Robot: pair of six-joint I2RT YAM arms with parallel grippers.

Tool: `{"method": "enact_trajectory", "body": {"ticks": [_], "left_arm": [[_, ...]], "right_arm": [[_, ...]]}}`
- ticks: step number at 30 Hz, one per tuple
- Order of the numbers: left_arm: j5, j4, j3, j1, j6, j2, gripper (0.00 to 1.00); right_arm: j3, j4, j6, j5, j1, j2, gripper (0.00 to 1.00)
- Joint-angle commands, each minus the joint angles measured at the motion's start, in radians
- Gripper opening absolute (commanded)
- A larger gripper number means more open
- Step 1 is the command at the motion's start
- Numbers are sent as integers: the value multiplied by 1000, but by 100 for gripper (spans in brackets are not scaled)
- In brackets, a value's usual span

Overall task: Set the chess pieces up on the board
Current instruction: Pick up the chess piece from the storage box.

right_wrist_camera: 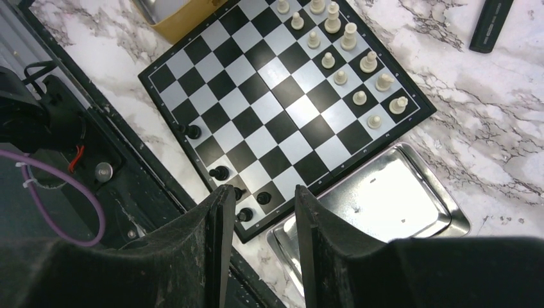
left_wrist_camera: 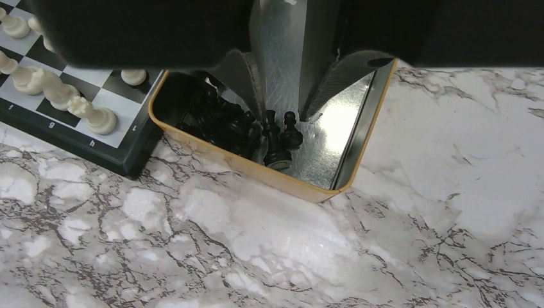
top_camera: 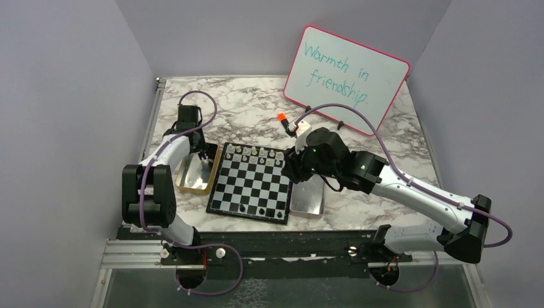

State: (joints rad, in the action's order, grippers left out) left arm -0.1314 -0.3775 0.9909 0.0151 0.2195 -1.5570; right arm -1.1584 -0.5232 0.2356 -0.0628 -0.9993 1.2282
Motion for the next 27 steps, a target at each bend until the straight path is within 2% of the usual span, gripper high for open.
{"method": "enact_trajectory", "body": {"ticks": [1, 19, 27], "left_arm": [[-34, 28, 28, -6, -9, -44, 25], [24, 31, 58, -49, -25, -141, 21], [45, 20, 66, -49, -11, -70, 22]], "right_arm": [[8, 39, -14, -15, 2, -27, 44], [12, 39, -15, -15, 2, -22, 44], [6, 39, -17, -8, 2, -3, 44]]}}
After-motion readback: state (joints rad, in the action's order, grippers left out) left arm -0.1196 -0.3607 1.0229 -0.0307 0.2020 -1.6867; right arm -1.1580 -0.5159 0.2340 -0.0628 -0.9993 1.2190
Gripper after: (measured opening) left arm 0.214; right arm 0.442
